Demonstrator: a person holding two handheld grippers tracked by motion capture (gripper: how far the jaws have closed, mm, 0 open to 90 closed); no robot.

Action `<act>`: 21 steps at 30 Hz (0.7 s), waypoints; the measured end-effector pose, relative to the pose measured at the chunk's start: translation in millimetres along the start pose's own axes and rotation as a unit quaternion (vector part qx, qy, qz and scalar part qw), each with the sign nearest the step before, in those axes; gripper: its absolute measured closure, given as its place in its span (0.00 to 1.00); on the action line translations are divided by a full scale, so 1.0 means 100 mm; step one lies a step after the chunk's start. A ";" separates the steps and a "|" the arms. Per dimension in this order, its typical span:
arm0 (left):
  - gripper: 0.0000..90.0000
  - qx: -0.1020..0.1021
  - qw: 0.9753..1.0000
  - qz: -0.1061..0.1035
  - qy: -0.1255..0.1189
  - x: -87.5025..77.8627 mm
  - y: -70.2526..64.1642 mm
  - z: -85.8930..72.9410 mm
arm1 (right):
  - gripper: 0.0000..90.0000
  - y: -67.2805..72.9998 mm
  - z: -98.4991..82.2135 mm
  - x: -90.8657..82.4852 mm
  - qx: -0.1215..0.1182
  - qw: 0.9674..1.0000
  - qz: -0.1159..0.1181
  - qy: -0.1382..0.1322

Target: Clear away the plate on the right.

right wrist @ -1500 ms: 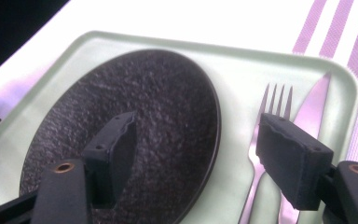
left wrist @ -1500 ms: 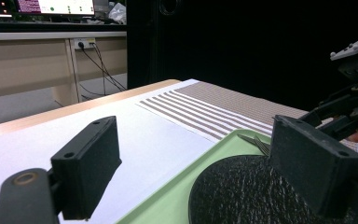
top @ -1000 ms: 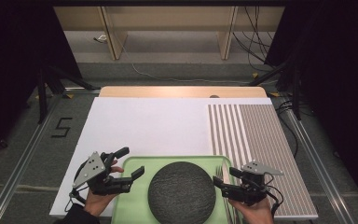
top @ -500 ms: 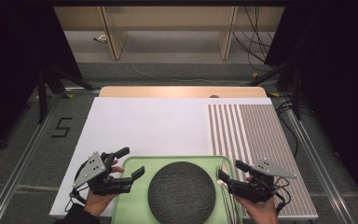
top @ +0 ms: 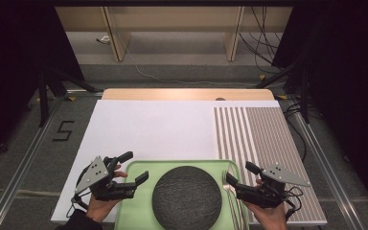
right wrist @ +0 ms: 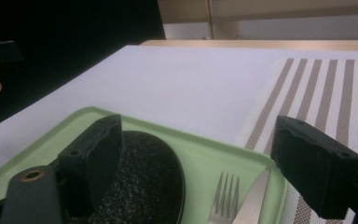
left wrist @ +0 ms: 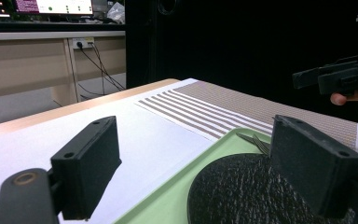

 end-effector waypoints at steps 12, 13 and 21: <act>0.17 0.001 1.000 -0.002 0.003 0.00 0.00 0.00 | 0.18 0.01 0.02 -0.05 -0.010 1.000 -0.004 -0.012; 0.17 0.001 1.000 -0.002 0.003 0.00 0.00 0.00 | 0.18 0.02 0.02 -0.05 -0.009 1.000 -0.004 -0.012; 0.17 0.002 1.000 -0.002 0.004 0.01 0.00 0.00 | 0.18 0.02 0.01 -0.06 -0.013 1.000 -0.004 -0.011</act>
Point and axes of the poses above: each handheld gripper's, and its own axes: x roughly forward along the jaws, z roughly out of its top, y roughly to its left, the point moved 1 cm from there along x, roughly forward along the jaws, and after that the axes turned 15 degrees about z, right-handed, at the moved point
